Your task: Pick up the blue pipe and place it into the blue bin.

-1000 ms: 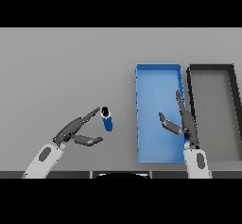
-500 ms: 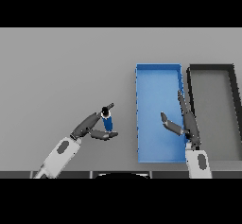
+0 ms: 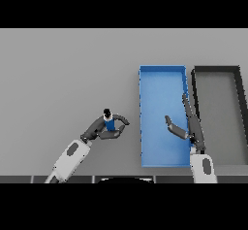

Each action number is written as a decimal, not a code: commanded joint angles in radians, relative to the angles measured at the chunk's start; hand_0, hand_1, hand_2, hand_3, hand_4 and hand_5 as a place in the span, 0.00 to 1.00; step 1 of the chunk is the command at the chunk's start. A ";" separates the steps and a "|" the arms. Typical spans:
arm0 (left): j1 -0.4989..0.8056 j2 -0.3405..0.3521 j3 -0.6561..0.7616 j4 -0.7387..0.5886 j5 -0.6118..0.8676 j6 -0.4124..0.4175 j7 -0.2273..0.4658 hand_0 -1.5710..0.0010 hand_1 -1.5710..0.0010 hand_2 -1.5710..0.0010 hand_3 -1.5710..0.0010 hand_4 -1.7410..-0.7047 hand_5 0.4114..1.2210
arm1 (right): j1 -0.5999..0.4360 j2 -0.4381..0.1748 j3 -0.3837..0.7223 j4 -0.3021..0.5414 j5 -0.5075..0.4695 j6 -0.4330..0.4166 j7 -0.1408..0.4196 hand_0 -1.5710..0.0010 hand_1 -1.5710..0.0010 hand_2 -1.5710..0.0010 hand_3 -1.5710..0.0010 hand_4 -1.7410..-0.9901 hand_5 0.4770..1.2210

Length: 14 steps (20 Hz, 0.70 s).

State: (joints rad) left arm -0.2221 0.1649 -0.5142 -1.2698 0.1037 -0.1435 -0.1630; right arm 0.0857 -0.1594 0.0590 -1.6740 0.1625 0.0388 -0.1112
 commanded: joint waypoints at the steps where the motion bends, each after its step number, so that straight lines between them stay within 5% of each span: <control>1: 0.006 -0.001 -0.002 0.004 -0.005 0.006 0.000 0.62 0.52 0.45 0.42 0.29 0.62 | 0.006 -0.003 0.003 -0.013 0.003 0.001 -0.003 1.00 1.00 1.00 1.00 0.69 0.24; 4: 0.024 -0.006 -0.020 -0.029 -0.011 0.003 0.011 0.32 0.27 0.23 0.24 0.16 0.80 | 0.006 0.001 0.000 -0.008 -0.016 0.013 0.002 1.00 1.00 1.00 1.00 0.68 0.25; 6: 0.027 -0.004 -0.032 -0.050 -0.029 0.017 0.000 0.20 0.17 0.15 0.15 0.20 0.87 | 0.004 -0.001 -0.003 -0.006 -0.018 0.012 0.011 1.00 1.00 1.00 1.00 0.69 0.23; 14: -0.005 -0.056 -0.006 -0.137 -0.055 0.045 -0.033 0.03 0.03 0.02 0.03 0.26 0.98 | -0.024 0.000 -0.010 0.016 -0.024 0.015 0.030 1.00 1.00 1.00 1.00 0.69 0.21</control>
State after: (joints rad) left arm -0.2278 0.1089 -0.5201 -1.4068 0.0477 -0.0997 -0.1985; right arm 0.0617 -0.1595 0.0494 -1.6579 0.1382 0.0533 -0.0806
